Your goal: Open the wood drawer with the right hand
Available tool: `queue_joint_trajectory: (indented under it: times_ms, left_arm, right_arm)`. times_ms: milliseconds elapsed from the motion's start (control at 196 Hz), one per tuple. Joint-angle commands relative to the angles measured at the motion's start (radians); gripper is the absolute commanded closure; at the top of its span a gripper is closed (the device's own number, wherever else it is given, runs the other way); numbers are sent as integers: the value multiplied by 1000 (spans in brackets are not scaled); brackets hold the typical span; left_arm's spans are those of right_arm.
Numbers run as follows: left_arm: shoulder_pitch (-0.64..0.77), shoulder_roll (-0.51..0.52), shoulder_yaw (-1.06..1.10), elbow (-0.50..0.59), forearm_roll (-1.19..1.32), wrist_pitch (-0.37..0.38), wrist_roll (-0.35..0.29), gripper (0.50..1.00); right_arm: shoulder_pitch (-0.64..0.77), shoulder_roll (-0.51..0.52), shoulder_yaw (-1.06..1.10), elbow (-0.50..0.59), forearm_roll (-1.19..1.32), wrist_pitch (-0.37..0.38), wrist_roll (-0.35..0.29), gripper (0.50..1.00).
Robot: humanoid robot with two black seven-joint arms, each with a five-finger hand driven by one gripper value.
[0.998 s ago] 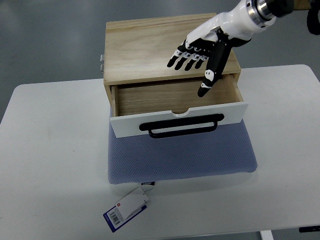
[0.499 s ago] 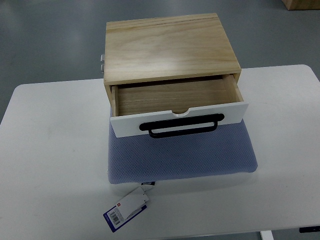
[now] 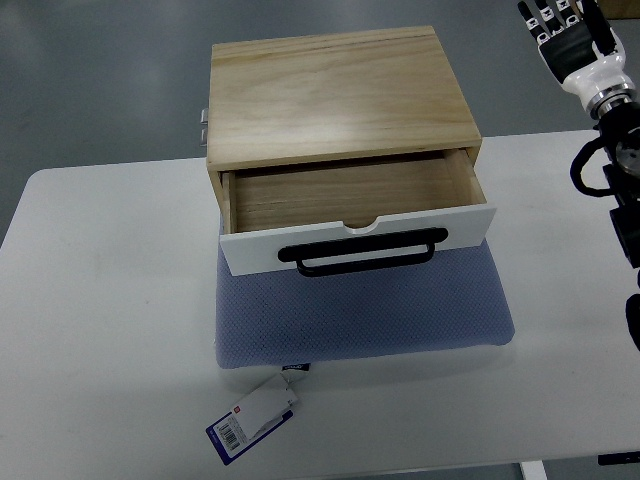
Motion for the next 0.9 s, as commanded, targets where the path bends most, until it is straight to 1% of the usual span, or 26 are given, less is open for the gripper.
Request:
queue_joint_trajectory:
  times_ms: [0,311,896]
  left_arm:
    - [-1,0,0,-1,0,1,0,500]
    - [-1,0,0,-2,3,1,2,500]
    - [1,0,0,-2,3,1,2,500]
  right_arm:
    - [-33,44,30,-3,0,22,24,554]
    - [-46,75,28,-34,-3,23,31,554]
    - [-65,96,-6,-44,-57,28,31,554]
